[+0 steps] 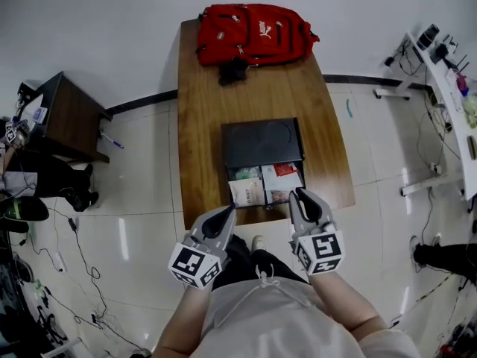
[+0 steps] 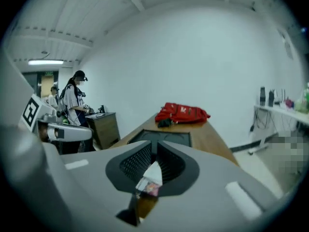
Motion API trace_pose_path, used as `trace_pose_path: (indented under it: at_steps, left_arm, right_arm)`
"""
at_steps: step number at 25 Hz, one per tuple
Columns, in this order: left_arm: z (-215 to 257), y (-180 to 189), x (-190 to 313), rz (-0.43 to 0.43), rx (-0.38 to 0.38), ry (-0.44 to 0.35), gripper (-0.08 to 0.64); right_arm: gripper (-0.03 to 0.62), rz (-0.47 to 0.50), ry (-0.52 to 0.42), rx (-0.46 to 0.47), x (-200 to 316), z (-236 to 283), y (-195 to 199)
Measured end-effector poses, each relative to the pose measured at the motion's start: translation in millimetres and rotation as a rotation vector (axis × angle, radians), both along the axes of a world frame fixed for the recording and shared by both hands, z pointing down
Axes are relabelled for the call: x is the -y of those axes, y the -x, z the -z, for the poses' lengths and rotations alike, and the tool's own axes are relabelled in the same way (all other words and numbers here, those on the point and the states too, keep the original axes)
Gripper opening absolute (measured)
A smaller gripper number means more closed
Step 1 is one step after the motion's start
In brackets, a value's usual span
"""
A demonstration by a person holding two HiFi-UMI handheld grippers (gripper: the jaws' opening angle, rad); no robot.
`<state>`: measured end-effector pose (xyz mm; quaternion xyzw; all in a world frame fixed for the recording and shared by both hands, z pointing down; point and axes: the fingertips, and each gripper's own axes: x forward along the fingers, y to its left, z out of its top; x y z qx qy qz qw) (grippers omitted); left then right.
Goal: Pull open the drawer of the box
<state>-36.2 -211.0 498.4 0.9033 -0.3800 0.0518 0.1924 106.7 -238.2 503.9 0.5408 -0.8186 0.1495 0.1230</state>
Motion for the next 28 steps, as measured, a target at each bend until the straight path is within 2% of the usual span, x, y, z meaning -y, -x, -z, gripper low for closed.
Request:
trace_pose_path:
  at_steps: [2, 3, 7, 13, 18, 21, 28]
  left_arm:
    - [21, -2, 2, 0.01, -0.008, -0.049, 0.006]
    - [31, -3, 2, 0.013, -0.008, -0.073, 0.006]
    - [60, -2, -3, 0.057, -0.004, -0.147, 0.006]
    - [76, 8, -15, 0.118, -0.014, -0.167, 0.006]
    - [85, 7, -37, 0.111, -0.038, -0.181, 0.006]
    - [93, 8, -61, 0.095, -0.037, -0.201, 0.006]
    - [112, 27, -142, 0.093, -0.043, -0.246, 0.006]
  right_arm:
    - [0.008, 0.012, -0.107, -0.059, 0, 30, -7]
    - [0.006, 0.018, -0.143, -0.077, -1, 40, -8]
    - [0.003, 0.053, -0.241, -0.069, -11, 65, -13]
    - [0.003, 0.036, -0.192, -0.018, -31, 69, -23]
    - [0.003, 0.055, -0.296, 0.051, -59, 89, -17]
    - [0.003, 0.079, -0.367, 0.02, -84, 106, -7]
    - [0.005, 0.103, -0.35, -0.003, -162, 113, 21]
